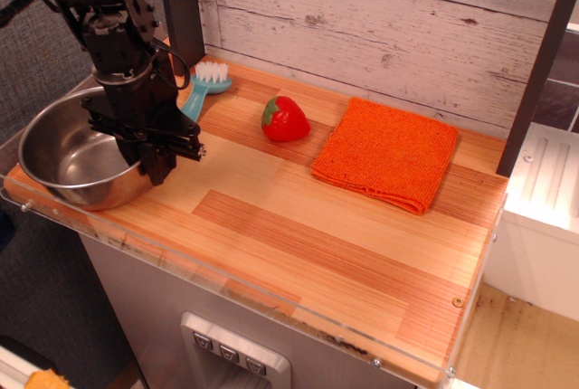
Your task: Pickup the pot and place it on the cloth
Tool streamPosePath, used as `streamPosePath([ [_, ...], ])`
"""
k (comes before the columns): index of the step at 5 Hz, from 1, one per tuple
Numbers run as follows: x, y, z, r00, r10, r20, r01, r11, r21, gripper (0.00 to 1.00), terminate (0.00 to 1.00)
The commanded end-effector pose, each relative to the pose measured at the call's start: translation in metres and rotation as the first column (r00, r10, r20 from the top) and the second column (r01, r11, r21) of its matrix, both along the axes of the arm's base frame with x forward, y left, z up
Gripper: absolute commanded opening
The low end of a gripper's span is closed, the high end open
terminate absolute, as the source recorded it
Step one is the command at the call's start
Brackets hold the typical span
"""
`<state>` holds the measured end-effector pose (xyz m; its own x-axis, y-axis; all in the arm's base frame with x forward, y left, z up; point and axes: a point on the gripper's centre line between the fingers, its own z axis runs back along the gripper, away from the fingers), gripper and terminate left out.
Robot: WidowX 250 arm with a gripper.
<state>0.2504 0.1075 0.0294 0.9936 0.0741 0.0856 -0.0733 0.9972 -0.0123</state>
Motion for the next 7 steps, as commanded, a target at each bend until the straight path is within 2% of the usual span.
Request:
streamPosePath([
  [1,-0.012,0.000,0.083,0.989,0.036,0.140,-0.050,0.994,0.096,0.00,0.00],
  [2,-0.013,-0.017,0.113,0.984,0.022,0.178,-0.043,0.993,0.114,0.00,0.00],
  [3,0.014,-0.060,0.116,0.976,-0.095,0.198,0.083,0.994,0.066,0.00,0.00],
  [4,0.047,-0.104,0.114,0.948,-0.149,0.280,0.164,0.986,-0.031,0.00,0.00],
  [5,0.076,-0.138,0.107,0.939,-0.214,0.270,0.228,0.973,-0.023,0.00,0.00],
  [7,0.096,-0.172,0.096,0.924,-0.289,0.249,0.296,0.955,0.011,0.00,0.00],
])
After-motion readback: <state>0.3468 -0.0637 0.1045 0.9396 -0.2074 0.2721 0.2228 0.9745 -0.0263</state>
